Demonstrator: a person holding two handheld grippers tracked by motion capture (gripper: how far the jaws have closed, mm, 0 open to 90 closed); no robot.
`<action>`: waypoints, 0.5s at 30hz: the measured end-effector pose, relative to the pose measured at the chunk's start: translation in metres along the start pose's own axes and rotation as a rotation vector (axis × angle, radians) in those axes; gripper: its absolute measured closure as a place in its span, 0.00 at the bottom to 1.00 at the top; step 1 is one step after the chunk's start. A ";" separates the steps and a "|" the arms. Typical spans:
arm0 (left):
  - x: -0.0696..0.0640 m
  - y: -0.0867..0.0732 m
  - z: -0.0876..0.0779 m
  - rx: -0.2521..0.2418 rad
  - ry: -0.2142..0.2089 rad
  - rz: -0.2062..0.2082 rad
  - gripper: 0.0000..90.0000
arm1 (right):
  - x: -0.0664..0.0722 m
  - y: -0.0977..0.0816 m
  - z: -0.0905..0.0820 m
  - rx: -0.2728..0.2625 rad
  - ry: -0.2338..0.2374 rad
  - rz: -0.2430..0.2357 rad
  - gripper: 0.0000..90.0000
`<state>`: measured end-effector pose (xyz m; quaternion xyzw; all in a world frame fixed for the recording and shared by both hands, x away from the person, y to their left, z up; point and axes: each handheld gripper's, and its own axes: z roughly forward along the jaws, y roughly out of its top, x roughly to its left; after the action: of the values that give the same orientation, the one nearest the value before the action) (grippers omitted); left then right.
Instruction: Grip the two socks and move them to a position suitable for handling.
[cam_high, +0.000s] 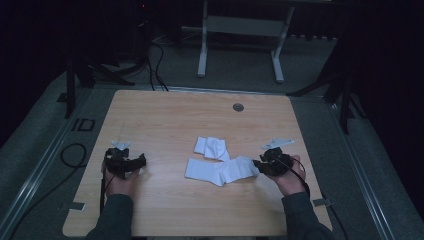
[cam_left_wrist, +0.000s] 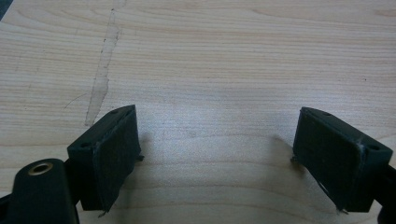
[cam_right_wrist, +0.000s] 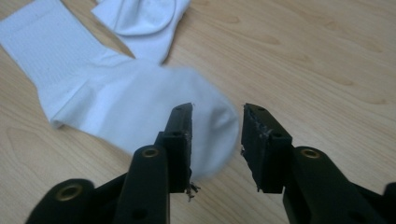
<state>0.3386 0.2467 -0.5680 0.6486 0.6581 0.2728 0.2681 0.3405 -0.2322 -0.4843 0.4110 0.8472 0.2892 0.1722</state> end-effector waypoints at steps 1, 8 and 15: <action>0.000 0.000 0.000 0.000 0.001 -0.001 0.16 | 0.000 0.000 -0.001 -0.003 -0.002 0.001 0.67; 0.000 0.000 0.000 0.000 0.000 -0.001 0.16 | 0.001 -0.001 0.007 0.015 -0.011 -0.005 0.79; 0.000 0.000 0.000 -0.001 0.001 -0.001 0.16 | 0.002 -0.009 0.034 0.059 0.001 -0.006 0.95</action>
<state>0.3386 0.2467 -0.5680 0.6483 0.6582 0.2731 0.2682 0.3516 -0.2229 -0.5164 0.4135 0.8566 0.2637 0.1605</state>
